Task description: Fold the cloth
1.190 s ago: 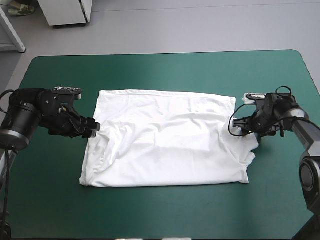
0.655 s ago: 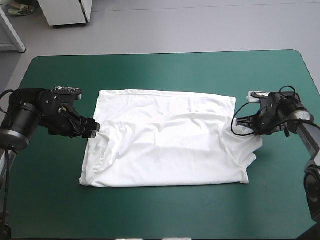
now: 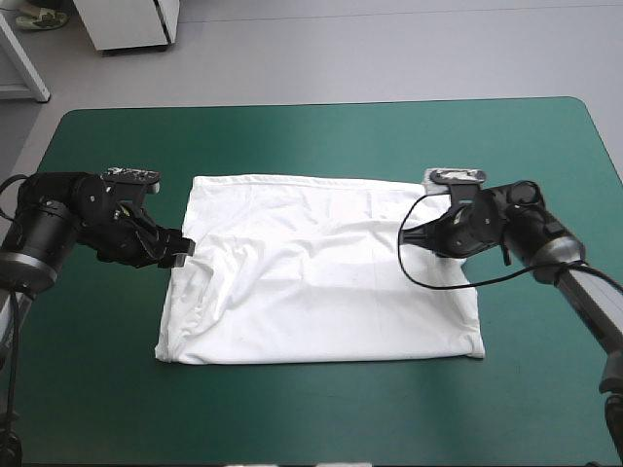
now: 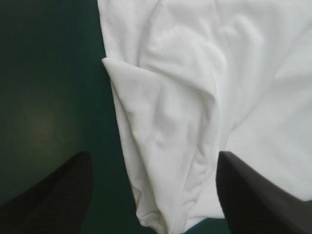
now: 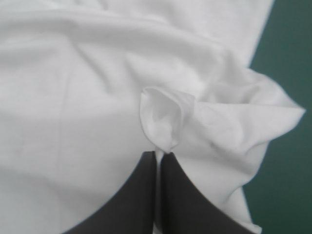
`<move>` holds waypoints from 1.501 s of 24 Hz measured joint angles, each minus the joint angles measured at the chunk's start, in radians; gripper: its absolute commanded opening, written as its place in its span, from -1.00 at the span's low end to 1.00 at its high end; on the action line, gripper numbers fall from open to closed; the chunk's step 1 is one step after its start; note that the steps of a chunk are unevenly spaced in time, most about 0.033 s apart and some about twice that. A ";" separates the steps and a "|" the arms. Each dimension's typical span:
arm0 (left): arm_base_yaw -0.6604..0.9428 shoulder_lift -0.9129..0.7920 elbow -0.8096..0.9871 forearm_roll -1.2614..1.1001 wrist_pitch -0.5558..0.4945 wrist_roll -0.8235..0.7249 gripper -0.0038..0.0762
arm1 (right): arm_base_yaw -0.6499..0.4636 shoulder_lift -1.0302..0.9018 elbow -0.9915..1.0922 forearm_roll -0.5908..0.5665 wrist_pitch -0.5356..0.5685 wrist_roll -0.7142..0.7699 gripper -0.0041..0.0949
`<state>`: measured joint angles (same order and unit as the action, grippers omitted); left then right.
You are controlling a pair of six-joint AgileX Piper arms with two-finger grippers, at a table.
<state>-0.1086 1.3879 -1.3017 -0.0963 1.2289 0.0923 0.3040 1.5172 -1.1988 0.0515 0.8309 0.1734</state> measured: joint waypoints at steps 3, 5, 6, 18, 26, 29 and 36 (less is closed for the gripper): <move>0.000 0.000 0.000 0.000 -0.001 0.006 0.37 | 0.074 0.034 0.000 0.002 -0.013 -0.007 -0.89; 0.000 0.000 0.000 0.000 -0.001 0.007 0.37 | 0.110 0.060 0.000 0.002 -0.016 -0.009 -0.66; 0.000 0.000 0.000 0.000 -0.001 0.007 0.37 | 0.120 0.073 0.000 0.002 -0.020 -0.009 -0.45; 0.000 0.000 0.000 0.000 0.001 0.018 0.37 | 0.134 0.054 -0.093 -0.088 0.160 0.003 0.71; 0.000 -0.124 0.135 0.003 0.007 -0.006 0.37 | 0.134 -0.226 0.043 -0.094 0.395 0.114 0.57; 0.000 -0.208 0.268 0.018 0.008 -0.040 0.37 | 0.134 -0.309 0.155 -0.092 0.398 0.121 0.57; 0.000 -0.155 0.439 0.022 -0.047 -0.046 0.37 | 0.134 -0.337 0.228 -0.091 0.388 0.124 0.57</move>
<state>-0.1086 1.2324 -0.8627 -0.0742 1.1824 0.0459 0.4379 1.1802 -0.9710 -0.0391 1.2190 0.2972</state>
